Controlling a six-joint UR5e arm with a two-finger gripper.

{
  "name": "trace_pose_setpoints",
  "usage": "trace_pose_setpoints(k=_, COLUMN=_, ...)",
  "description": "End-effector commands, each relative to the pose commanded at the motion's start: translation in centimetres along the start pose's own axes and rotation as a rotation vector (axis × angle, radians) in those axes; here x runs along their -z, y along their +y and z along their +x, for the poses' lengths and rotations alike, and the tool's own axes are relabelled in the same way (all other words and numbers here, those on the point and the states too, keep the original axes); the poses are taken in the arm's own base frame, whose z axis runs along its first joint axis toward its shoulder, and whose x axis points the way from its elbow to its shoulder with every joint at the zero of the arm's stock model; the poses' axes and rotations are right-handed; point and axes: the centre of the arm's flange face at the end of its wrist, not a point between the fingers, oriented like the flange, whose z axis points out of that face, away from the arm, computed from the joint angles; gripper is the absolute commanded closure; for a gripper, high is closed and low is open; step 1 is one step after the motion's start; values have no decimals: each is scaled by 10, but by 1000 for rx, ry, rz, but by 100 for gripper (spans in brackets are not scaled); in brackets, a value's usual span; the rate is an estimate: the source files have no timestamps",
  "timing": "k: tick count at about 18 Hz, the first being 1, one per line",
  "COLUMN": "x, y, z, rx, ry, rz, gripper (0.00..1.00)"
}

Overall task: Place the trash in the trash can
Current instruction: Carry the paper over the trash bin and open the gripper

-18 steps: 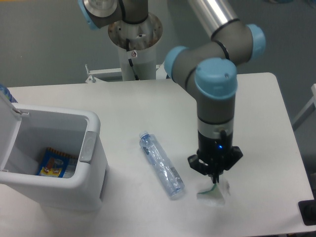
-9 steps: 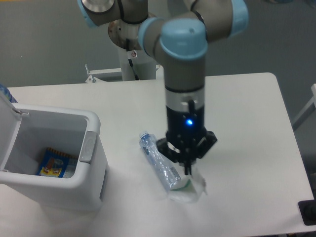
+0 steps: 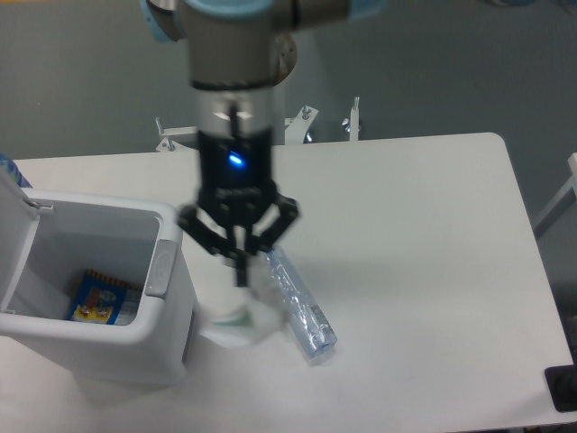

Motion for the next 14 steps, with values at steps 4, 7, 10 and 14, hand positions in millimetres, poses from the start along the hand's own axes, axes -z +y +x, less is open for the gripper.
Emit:
trace_pose_setpoints(k=4, x=6, y=3, z=37, rx=-42, ry=36, rz=4, gripper=100)
trace_pose_setpoints(k=7, x=12, y=6, z=65, rx=-74, ry=64, rz=7, gripper=100)
trace_pose_setpoints(k=10, x=20, y=10, z=92, rx=-109, ry=93, rz=13, gripper=100)
trace_pose_setpoints(k=14, x=21, y=11, z=102, rx=-114, ry=164, rz=17, gripper=62)
